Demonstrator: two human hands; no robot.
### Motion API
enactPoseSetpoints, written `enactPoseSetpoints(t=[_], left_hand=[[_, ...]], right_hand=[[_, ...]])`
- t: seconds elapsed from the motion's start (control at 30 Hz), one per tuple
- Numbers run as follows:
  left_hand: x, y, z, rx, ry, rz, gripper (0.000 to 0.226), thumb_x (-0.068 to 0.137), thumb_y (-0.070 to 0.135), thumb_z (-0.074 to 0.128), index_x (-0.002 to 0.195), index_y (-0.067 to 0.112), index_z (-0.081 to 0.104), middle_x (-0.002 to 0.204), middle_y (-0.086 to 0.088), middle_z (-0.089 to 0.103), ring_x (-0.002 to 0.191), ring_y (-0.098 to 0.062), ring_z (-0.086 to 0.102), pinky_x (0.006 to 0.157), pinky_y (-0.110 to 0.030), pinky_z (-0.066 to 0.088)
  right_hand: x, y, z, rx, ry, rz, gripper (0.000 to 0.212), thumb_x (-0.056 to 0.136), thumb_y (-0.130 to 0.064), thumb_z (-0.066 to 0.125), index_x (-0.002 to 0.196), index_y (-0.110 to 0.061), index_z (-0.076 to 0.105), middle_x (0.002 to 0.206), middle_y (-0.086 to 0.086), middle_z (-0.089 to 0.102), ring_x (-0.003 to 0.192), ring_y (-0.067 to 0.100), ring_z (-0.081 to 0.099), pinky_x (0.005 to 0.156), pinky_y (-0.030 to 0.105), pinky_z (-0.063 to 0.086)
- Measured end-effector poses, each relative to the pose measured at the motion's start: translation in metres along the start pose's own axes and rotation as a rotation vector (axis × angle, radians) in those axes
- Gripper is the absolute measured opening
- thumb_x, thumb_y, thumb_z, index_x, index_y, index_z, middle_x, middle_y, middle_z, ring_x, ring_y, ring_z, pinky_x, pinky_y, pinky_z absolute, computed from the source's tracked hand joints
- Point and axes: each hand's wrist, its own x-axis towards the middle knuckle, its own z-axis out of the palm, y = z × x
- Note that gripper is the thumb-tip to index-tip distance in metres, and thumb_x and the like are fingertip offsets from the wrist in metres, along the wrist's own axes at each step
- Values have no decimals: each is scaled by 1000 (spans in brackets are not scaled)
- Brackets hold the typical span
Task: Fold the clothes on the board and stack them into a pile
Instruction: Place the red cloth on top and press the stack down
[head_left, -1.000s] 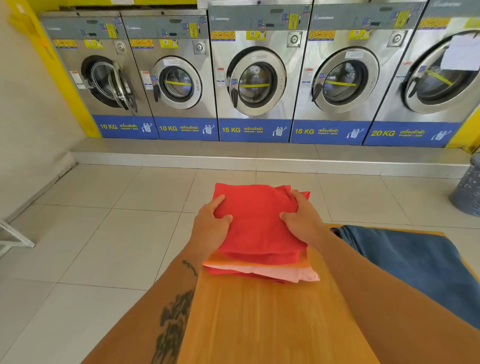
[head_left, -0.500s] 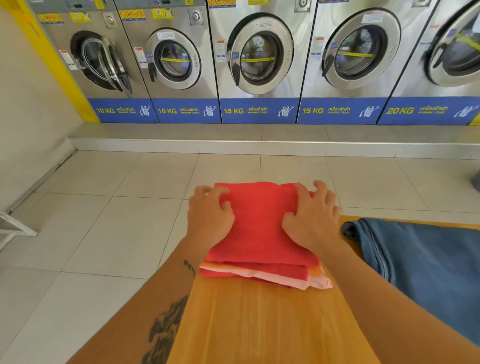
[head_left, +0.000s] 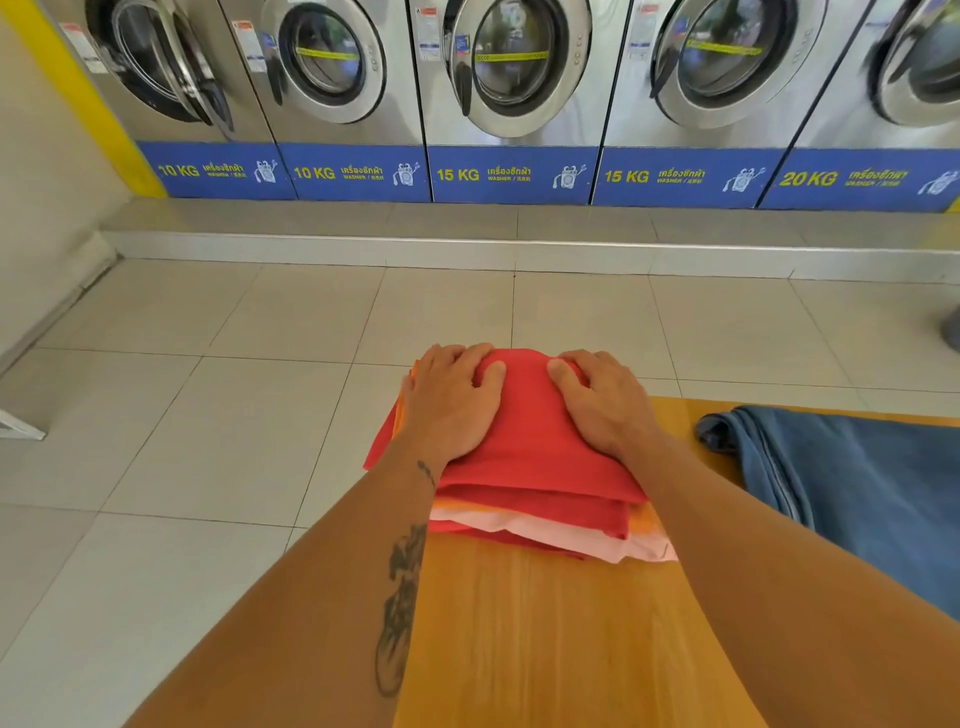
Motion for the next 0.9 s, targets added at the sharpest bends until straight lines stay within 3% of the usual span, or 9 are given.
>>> enactPoseSetpoints(t=[0.1,0.23,0.3,0.37,0.47,0.57,0.67,0.77,0.9], left_hand=[[-4,-7,-3,-64,-6,-8,59,90,61,28,140,37,46,147,3,42,139,-21,29,118,-47,20],[-13,-8,-12,-112,-63,-44,54,97,57,28,147,39,35,160,0,22,147,-21,18,121,-47,16],[-16,-18,-17,-89,-117,-58,54,100,53,24,152,39,26,163,3,16,149,-19,15,121,-46,14],[-23,-34,-25,-39,-111,-76,54,102,46,23,154,34,23,162,3,21,148,-18,19,121,-45,16],[-33,-40,-36,-34,115,-123,47,103,31,30,147,19,42,153,-3,41,139,-22,37,116,-44,28],[-47,-22,-34,-46,282,55,49,101,31,31,146,16,43,153,-2,40,139,-20,36,117,-41,28],[-71,-30,-13,-6,145,244,55,101,41,22,152,24,34,160,5,29,146,-13,25,121,-38,20],[-78,-44,-6,-84,141,155,55,102,43,19,153,28,31,162,10,22,148,-9,21,122,-38,22],[-84,-42,-15,-44,119,129,50,105,36,23,153,24,30,162,7,24,147,-12,26,121,-37,24]], right_hand=[[-8,19,-1,126,56,-26,39,99,-41,38,123,-19,60,120,7,63,112,24,55,92,30,37],[-14,23,-7,95,32,-74,37,103,-33,36,127,-15,56,124,8,62,111,23,54,89,29,35],[-12,18,-14,33,-40,-33,43,102,-37,33,135,-16,51,132,11,58,119,27,51,97,34,36],[-12,6,-24,-173,-48,37,52,99,-44,30,143,-20,41,145,10,46,132,30,42,109,50,29],[-30,-19,-33,-403,111,-26,58,95,-42,33,149,-20,31,156,6,30,145,29,23,116,61,11],[-60,-25,-17,-230,54,-48,70,96,-51,29,155,-17,14,164,7,11,150,27,9,121,53,9],[-89,-7,6,-43,1,14,75,98,-56,25,156,-23,-9,165,0,-13,152,21,-4,123,45,11],[-104,5,8,85,25,58,71,100,-53,24,155,-28,-13,165,-4,-7,150,18,9,118,39,21],[-117,14,-1,54,-23,71,67,101,-47,22,157,-20,-4,165,-1,6,150,16,12,122,42,19]])
